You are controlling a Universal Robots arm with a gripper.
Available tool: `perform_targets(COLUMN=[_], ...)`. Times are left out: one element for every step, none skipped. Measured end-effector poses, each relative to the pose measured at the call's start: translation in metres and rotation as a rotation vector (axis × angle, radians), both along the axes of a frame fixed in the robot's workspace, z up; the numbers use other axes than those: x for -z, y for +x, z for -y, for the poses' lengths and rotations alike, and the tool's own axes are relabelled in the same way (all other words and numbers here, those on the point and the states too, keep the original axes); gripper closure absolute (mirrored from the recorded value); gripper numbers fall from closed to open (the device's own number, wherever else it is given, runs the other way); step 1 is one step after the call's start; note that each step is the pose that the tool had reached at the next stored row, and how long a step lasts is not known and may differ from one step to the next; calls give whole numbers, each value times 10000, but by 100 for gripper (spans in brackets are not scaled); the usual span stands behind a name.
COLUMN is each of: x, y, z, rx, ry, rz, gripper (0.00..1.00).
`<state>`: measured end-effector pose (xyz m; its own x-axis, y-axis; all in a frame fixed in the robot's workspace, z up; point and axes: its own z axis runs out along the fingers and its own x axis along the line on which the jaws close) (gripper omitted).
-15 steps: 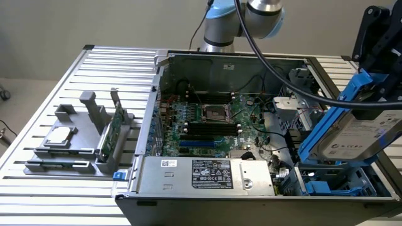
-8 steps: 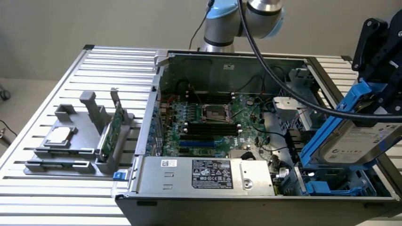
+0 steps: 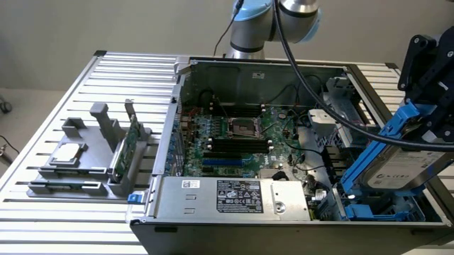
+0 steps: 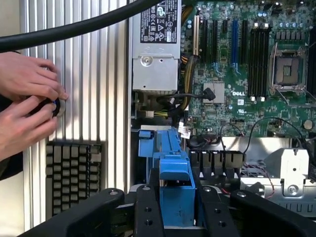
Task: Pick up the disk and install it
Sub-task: 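Pick up the disk, then insert the disk into the insertion slot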
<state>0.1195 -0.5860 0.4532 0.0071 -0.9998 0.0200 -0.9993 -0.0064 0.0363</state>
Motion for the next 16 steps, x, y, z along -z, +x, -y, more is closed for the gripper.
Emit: perform_targets(x=[18,35,54,72,91,108,123,135,142,143,143,143,143,143,143,143], y=[9,10,11,11,11,11,11,11,11,11,11,11,11,11,11,11], z=[-1,-2,-1,-1,-1,-1,-1,-1,-1,-1,-1,-1,-1,-1,-1,-1], rx=[-12,-23,-34,-51,-69,-86,-102,-116,-119,-119,-120,-119,-120,-119,-119,-120], ry=[0,-1,0,1,1,-1,0,0,1,1,0,0,0,0,1,0], rz=[4,9,17,29,43,61,80,100,102,102,102,102,102,102,102,102], gripper=[68,68,68,68,68,68,68,68,68,68,68,68,68,68,68,68])
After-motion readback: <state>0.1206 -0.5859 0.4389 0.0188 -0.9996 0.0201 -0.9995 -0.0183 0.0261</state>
